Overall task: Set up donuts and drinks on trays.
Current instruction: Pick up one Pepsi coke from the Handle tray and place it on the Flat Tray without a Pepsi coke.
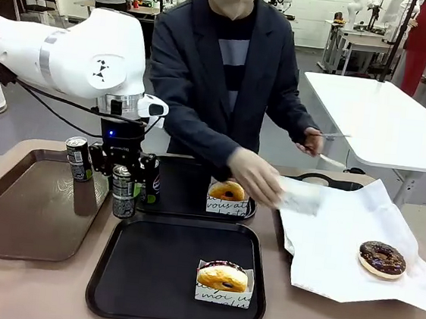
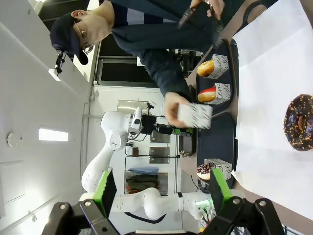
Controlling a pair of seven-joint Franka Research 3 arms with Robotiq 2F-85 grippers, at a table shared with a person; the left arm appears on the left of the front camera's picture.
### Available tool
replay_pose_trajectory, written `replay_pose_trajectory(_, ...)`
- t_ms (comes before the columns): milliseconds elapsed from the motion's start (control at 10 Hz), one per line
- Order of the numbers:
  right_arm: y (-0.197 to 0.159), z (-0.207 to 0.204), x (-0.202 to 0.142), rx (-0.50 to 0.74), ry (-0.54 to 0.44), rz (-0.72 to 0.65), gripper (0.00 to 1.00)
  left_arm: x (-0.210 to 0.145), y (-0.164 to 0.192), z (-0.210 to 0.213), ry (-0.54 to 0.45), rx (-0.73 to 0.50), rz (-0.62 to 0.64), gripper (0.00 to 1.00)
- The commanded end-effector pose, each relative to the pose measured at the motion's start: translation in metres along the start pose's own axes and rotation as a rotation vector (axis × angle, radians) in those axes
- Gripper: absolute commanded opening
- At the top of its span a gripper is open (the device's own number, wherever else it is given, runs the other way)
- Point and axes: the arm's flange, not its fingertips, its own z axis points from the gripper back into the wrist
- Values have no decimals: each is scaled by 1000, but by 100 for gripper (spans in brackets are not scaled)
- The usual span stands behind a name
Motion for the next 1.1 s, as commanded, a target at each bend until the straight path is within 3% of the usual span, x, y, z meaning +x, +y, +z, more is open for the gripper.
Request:
replay_pose_trajectory(0,0,-1,2,25,-11,20,100,-19,15,-3,14,9,-60,59)
replay_pose_trajectory(200,0,-1,2,25,-11,20,100,-26,15,-9,-38,-43,-32,59)
replay_pose_trajectory(600,0,-1,2,25,-11,20,100,-25,7,-20,-51,-116,33,59)
replay_pose_trajectory(1000,0,-1,2,25,-11,20,100,-70,-26,-1,-45,-125,20,59)
